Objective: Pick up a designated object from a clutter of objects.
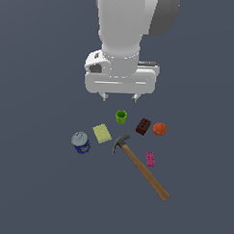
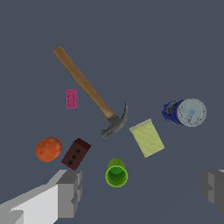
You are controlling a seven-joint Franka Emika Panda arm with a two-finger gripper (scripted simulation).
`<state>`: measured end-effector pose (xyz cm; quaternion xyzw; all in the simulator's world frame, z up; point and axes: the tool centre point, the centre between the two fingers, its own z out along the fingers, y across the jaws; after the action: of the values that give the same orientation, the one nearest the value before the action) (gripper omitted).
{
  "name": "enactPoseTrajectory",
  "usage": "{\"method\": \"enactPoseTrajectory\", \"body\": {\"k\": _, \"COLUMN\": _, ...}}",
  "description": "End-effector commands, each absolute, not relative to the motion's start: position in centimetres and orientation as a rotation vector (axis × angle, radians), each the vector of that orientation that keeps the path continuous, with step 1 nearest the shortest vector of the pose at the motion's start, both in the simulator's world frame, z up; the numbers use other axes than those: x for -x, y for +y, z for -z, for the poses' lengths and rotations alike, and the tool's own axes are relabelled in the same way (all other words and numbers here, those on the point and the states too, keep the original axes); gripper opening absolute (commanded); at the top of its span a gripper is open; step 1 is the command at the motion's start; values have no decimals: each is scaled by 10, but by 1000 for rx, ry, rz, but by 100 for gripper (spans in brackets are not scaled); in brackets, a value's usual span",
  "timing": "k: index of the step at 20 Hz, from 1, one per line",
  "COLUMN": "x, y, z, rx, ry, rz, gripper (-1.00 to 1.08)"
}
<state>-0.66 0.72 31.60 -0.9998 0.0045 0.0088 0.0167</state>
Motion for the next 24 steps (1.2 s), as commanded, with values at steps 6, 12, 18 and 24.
{"method": "enactPoseTrajectory", "body": {"k": 6, "x": 6, "y": 0, "z": -311, "rx": 3094, "ry": 42, "rz": -31, "gripper": 100}}
{"method": "enactPoseTrajectory", "body": {"k": 12, "x": 6, "y": -9, "z": -306, "rx": 3077, "ry": 77, "rz": -35, "gripper": 100}}
{"method": "enactPoseTrajectory", "body": {"k": 18, "x": 0, "y": -4, "z": -301, "rx": 3083, "ry": 73, "rz": -35, "gripper": 100}}
{"method": "enactPoseTrajectory", "body": {"k": 24, "x": -15, "y": 10, "z": -280, "rx": 3096, "ry": 70, "rz": -34, "gripper": 100}}
